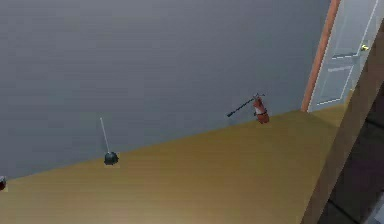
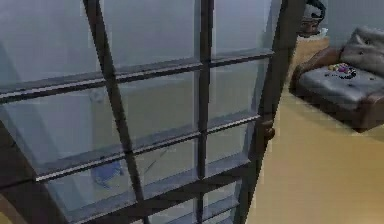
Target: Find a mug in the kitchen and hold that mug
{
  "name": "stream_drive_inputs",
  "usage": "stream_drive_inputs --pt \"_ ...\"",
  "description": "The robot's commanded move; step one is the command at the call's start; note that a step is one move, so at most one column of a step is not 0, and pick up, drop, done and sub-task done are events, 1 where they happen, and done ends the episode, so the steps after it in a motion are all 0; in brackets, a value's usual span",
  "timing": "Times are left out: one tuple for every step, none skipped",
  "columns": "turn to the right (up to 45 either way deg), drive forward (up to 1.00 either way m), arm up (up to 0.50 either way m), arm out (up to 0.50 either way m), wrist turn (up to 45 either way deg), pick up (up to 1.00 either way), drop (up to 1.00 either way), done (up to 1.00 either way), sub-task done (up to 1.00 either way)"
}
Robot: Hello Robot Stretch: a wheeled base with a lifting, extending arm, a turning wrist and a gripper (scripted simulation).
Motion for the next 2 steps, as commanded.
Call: stream_drive_inputs --pt "0.0 0.5 0.0 0.0 0.0 0.0 0.0 0.0 0.0" --pt "15.0 0.0 0.0 0.0 0.0 0.0 0.0 0.0 0.0"
